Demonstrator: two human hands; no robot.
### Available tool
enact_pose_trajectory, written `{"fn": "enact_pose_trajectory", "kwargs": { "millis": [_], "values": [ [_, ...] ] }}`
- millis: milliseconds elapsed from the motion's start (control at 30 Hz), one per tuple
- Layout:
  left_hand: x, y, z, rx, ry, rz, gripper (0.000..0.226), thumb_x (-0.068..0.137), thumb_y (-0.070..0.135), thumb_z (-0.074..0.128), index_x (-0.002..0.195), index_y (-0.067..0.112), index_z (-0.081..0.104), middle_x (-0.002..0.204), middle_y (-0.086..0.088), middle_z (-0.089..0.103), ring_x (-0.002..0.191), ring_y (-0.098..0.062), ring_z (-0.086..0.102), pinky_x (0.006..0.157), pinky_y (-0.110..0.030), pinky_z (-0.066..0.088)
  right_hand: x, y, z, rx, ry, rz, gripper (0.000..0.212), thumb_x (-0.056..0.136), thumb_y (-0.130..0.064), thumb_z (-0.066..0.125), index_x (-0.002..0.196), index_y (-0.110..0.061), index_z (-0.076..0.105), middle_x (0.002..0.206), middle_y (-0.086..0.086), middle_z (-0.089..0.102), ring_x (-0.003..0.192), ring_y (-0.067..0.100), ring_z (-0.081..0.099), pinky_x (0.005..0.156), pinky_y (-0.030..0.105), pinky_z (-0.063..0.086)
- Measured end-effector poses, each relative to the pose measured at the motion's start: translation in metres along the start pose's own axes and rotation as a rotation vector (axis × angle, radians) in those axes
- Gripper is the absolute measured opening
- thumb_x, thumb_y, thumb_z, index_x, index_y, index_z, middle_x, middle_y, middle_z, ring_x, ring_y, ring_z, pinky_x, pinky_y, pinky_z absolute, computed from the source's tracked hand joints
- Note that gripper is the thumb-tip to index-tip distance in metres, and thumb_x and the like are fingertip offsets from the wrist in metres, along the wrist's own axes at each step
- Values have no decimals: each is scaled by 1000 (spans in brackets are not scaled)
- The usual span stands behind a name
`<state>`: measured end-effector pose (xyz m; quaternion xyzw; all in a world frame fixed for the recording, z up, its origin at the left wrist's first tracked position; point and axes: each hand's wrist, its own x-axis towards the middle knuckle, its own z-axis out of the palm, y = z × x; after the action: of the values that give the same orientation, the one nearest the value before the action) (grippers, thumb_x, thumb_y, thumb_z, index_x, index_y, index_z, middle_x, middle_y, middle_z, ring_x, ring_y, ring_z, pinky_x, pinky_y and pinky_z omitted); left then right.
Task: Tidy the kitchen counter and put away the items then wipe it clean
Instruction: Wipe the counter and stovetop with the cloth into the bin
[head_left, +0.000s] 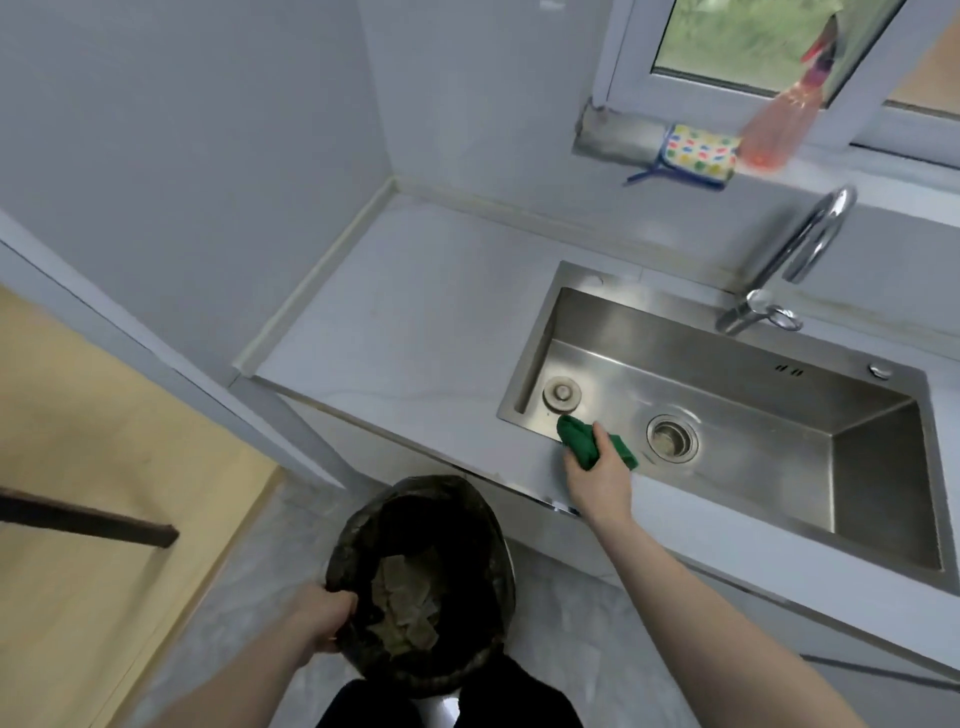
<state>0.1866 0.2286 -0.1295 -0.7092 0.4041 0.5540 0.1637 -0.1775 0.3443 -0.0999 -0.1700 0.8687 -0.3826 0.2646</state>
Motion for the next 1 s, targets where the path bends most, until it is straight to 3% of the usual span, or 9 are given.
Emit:
{"fn": "enact_pose_trajectory", "kwargs": {
  "millis": [133, 233, 367, 533, 633, 767, 1000],
  "values": [
    [17, 17, -7, -19, -9, -19, 15, 88, 2, 61, 100, -6, 64, 93, -22, 68, 82, -38, 70, 62, -38, 60, 9, 4, 29, -165, -119, 29, 90, 88, -45, 66, 161, -13, 24, 164, 9, 30, 150, 28, 27, 124, 43, 24],
    [28, 30, -9, -11, 5, 49, 11, 86, 1, 63, 95, -4, 66, 95, -26, 70, 84, -42, 72, 71, -52, 64, 8, 4, 40, -270, -89, 33, 86, 92, -47, 62, 161, -15, 22, 168, 8, 17, 155, 28, 15, 127, 41, 13],
    [51, 49, -27, 52, -73, 80, 17, 83, 4, 65, 98, -3, 68, 90, -22, 71, 79, -37, 72, 71, -49, 64, 1, 0, 50, -349, -40, 8, 73, 95, -39, 61, 159, -23, 30, 166, 4, 25, 153, 24, 23, 124, 41, 23],
    [73, 74, -58, 165, -184, 95, 27, 80, 6, 67, 107, 6, 66, 105, -20, 71, 94, -36, 71, 80, -53, 62, -14, -17, 75, -376, -57, 9, 63, 93, -27, 63, 153, -29, 43, 161, -1, 37, 149, 19, 33, 121, 34, 31],
    [88, 88, -74, 258, -187, 137, 32, 73, 10, 64, 105, 5, 68, 98, -20, 72, 88, -35, 72, 75, -54, 63, -23, -28, 92, -389, -52, 21, 59, 92, -21, 64, 149, -31, 51, 157, -3, 44, 146, 19, 40, 117, 33, 35],
    [93, 103, -92, 350, -198, 192, 19, 78, 11, 64, 96, 14, 67, 95, -15, 71, 86, -31, 71, 69, -40, 65, -47, -52, 124, -357, -72, 22, 51, 90, -13, 63, 137, -31, 63, 142, -2, 62, 130, 21, 57, 109, 29, 43],
    [108, 116, -123, 461, -249, 223, 48, 70, 25, 65, 116, 11, 62, 103, -15, 68, 89, -30, 70, 70, -40, 65, -95, -100, 201, -184, -239, 22, 42, 91, -12, 60, 124, -36, 70, 119, -10, 73, 113, 11, 65, 96, 15, 44]
  ]
}}
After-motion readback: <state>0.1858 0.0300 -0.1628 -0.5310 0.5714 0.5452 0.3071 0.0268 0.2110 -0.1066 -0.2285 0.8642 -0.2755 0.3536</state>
